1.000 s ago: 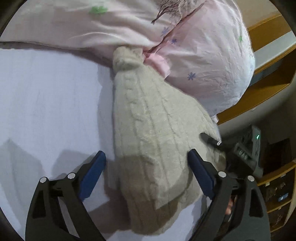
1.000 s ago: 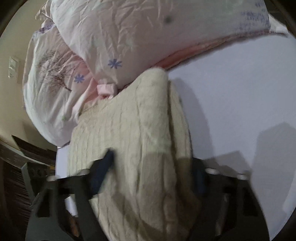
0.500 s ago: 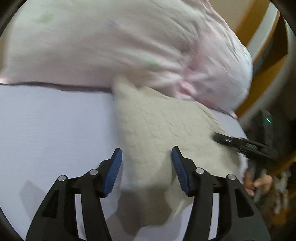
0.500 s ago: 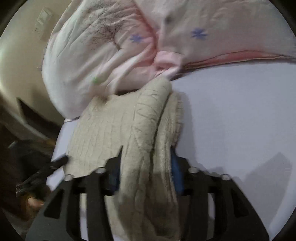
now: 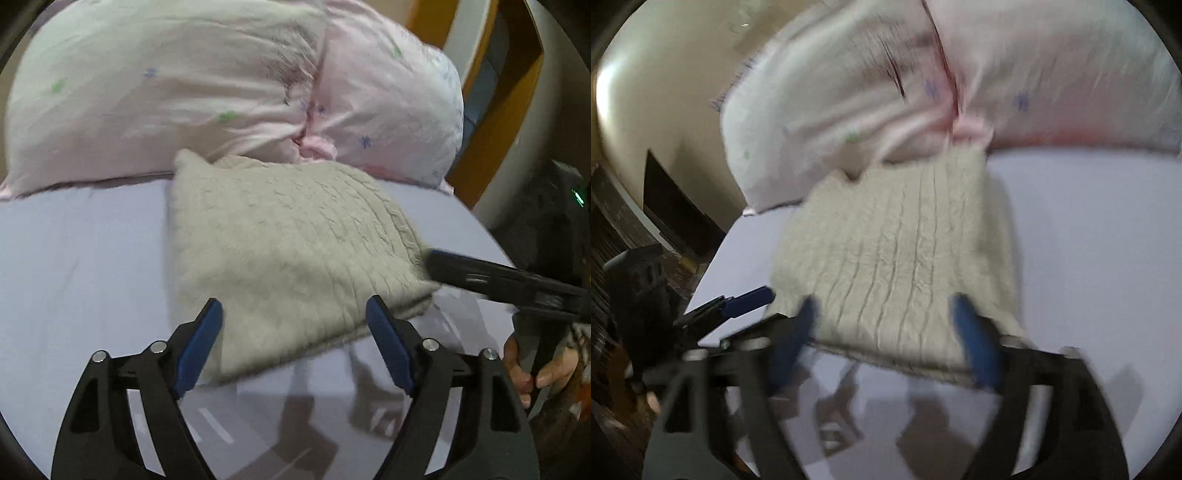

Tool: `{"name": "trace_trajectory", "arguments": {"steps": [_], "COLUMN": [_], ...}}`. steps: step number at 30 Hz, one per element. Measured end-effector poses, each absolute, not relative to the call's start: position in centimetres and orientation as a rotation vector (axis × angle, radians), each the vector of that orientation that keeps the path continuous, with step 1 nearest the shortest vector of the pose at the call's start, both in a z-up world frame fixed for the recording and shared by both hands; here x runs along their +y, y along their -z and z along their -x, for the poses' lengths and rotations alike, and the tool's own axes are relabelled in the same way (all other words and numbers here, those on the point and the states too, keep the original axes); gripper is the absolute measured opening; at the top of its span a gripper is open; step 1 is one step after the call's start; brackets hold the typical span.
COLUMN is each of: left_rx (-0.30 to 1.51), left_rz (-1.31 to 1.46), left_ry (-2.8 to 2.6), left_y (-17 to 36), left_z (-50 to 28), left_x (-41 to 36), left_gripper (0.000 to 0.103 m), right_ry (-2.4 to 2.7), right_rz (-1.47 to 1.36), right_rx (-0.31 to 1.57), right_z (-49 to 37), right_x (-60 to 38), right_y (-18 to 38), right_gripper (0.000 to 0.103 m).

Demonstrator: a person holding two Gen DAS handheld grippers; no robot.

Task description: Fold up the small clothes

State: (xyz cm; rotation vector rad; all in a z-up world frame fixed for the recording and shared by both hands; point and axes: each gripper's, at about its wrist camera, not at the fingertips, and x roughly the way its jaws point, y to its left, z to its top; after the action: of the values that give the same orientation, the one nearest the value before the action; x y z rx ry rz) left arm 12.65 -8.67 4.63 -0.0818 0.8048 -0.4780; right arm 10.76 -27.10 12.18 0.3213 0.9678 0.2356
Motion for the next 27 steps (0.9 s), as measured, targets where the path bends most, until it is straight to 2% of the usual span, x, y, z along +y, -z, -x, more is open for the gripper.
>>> {"name": "trace_trajectory", "arguments": {"steps": [3,4,8,12,16,27], "left_rx": [0.817,0.827,0.929,0.931,0.932,0.93], "left_rz": [0.052,0.03,-0.032,-0.099,-0.115,-0.117], "left_ry": [0.321,0.28,0.213,0.183,0.174,0.17], "left_y": [-3.8,-3.5,-0.7,0.1,0.4,0.2], "left_z": [-11.6,-11.5,-12.9,-12.8,-12.4,-11.7], "left_x": [-7.0,-7.1,-8.0,-9.1,-8.4,-8.2], "left_gripper": [0.099,0.1,0.1,0.102,0.102,0.102], "right_ry": [-0.151,-0.107,-0.019,0.01,0.053,0.061], "right_rz": [-0.2,-0.169,-0.09,-0.077,0.019,0.013], "right_rx": [0.876,0.89,1.043,1.138,1.149,1.147], "right_z": [-7.8,-7.0,-6.8,-7.4,-7.3,-7.1], "right_x": [-26.8,-26.9,-25.0,-23.7,-22.6,-22.7], "right_y": [-14.1,-13.7,-10.0,-7.7,-6.9,-6.9], "right_gripper": [0.101,0.101,0.101,0.101,0.101,0.101]}}
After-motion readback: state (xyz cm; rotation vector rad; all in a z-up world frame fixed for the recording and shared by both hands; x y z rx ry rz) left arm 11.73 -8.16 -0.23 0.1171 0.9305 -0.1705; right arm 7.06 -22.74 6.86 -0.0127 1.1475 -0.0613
